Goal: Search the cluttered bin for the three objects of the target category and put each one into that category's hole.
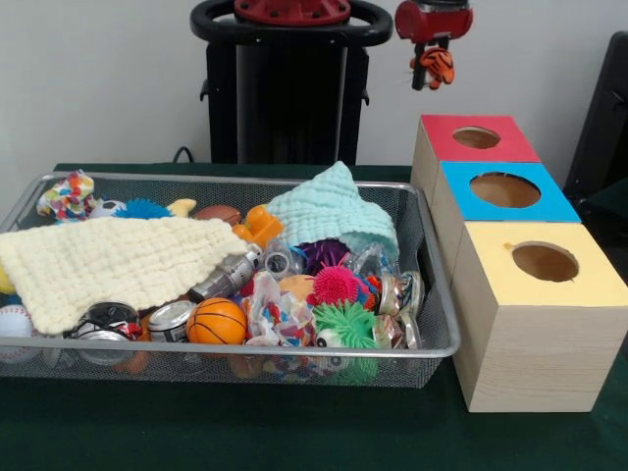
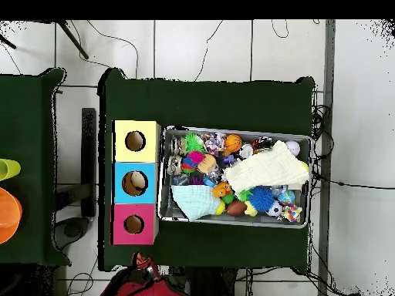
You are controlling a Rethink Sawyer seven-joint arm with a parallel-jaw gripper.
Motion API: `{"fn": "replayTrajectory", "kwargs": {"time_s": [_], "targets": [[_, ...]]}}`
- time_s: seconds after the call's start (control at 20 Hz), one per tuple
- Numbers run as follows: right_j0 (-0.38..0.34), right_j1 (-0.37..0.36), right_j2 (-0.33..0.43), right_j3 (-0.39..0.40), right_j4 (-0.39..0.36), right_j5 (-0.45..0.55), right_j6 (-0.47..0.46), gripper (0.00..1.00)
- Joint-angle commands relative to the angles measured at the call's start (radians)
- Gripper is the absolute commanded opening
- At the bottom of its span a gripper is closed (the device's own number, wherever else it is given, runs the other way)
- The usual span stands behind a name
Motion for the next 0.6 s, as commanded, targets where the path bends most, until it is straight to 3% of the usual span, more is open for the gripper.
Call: {"fn": "replayTrajectory", "kwargs": {"time_s": [0.05, 0.35, 0.6], "targets": [[0.092, 0.164, -0.101, -0.027, 0.12, -0.145, 0.322, 0.0], [0.142, 0.248, -0.126, -0.069, 0.171, -0.201, 0.329, 0.0], [0.192, 0.37, -0.152, -0.117, 0.224, -0.291, 0.344, 0.0]]}}
